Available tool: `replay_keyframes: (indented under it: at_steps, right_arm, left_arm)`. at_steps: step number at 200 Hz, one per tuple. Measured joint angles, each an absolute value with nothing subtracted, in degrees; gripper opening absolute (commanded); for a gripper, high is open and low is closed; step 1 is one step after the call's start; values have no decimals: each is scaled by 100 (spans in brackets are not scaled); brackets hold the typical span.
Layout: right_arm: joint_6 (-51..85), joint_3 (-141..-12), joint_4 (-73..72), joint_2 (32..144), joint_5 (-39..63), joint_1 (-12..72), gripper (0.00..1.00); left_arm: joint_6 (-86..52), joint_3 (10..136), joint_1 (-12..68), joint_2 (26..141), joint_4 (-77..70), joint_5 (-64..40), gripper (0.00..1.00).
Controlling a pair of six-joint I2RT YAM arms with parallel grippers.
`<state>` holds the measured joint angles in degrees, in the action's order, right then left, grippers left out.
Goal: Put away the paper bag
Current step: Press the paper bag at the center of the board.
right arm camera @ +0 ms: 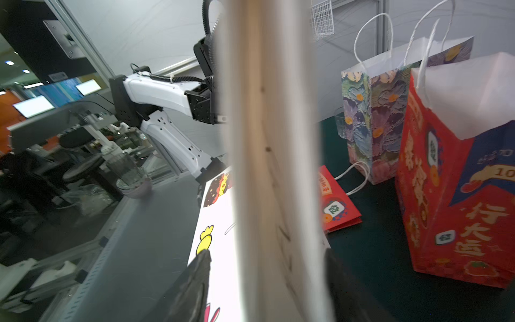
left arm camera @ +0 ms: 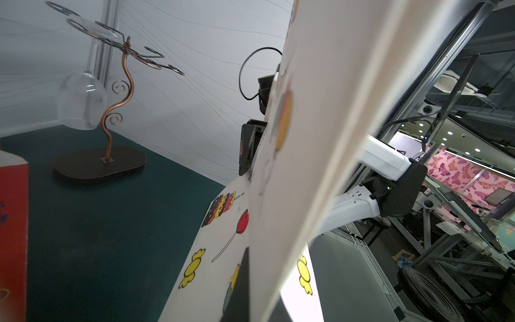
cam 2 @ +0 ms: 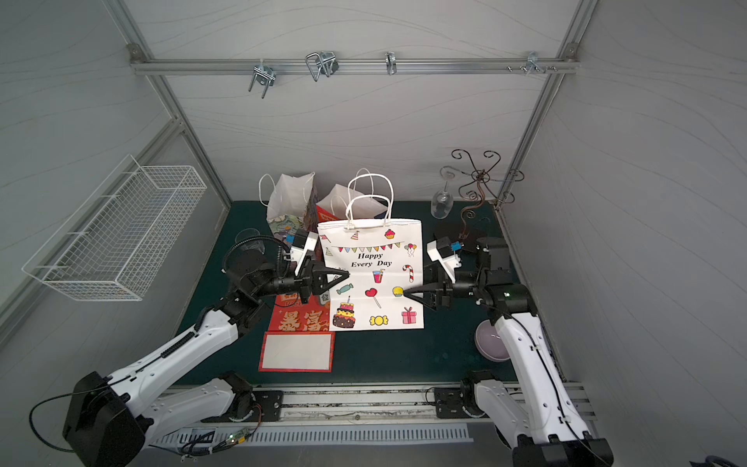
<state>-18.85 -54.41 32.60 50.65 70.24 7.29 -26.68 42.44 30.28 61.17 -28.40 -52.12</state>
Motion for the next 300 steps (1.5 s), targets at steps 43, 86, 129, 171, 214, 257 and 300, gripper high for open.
replay_keyframes:
  at_steps: [43,86,129,171,214,257,300]
  right_arm:
    - [-1693,-5391,3286,4187,5476,419,87]
    - [-2034,-4930,3618,3680,3833,399,88]
    - [-2414,-4877,3953,3798,2615,392,88]
    - [-3022,-4727,4171,3754,3148,414,89]
    - [-3308,-4720,3944,3881,4578,843,90]
    - [-3454,-5194,3824,4521,5402,1039,91]
    - [-3179,-5227,3188,4519,5719,1039,90]
  left_arm:
    - [-2552,4338,2945,6117,-2480,-4936,0]
    - [-2709,4338,2891,6117,-2427,-4799,0]
    - [-2810,4462,2875,6123,-2436,-4775,0]
    - [-3046,4532,2853,6182,-2633,-4901,0]
    - [-3616,4532,2853,6482,-3212,-5328,0]
    - [-3975,4532,2856,6565,-3489,-5660,0]
    - [-4069,4534,2888,6576,-3511,-5874,0]
